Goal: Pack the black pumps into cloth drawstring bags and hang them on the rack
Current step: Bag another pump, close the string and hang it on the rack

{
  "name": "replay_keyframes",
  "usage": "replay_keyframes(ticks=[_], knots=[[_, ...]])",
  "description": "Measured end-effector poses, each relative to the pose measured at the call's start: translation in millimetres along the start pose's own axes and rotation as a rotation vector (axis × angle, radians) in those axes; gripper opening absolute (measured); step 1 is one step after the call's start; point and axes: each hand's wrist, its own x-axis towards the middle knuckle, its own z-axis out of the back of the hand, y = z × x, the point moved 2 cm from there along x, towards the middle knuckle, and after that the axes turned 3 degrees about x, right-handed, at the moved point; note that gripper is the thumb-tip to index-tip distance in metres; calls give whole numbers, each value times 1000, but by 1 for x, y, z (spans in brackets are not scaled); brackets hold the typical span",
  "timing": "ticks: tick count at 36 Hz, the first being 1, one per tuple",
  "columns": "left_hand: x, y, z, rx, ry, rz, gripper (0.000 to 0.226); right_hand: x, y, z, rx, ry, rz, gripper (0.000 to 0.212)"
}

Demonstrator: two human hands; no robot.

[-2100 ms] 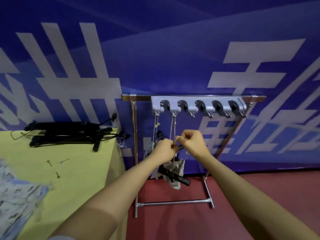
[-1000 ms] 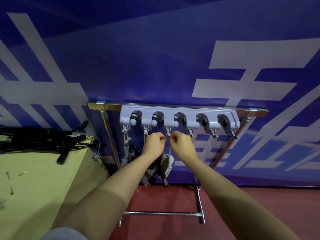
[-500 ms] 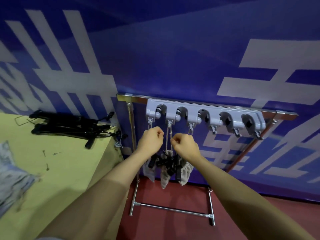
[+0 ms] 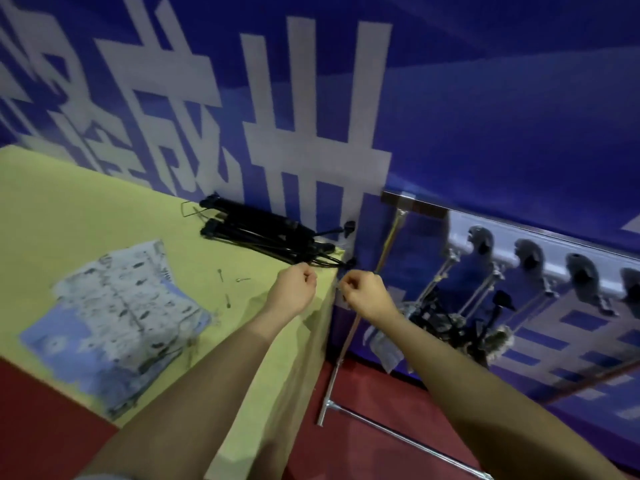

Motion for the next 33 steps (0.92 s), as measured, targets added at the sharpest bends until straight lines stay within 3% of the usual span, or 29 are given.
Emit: replay_keyframes(ticks=[14, 18, 20, 22, 24, 28, 33], knots=[[25, 173, 120, 85, -19, 160, 22, 49, 91, -172, 25, 194, 42, 17], [27, 213, 134, 195, 114, 242, 14, 55, 102, -213, -9, 264, 57, 15], [29, 230, 139, 370, 216, 288, 33, 59, 108, -230, -43, 311, 78, 18], [25, 241, 142, 532, 265, 364, 72, 62, 113, -243, -86, 369, 87, 26], [22, 250, 142, 554, 262, 384, 91, 66, 118, -255, -105, 432, 85, 34], [24, 258, 137, 495, 227, 353, 81, 74, 120, -274, -178, 470, 121, 44], [26, 256, 137, 533, 202, 278, 46, 75, 117, -291, -296, 438, 167, 45]])
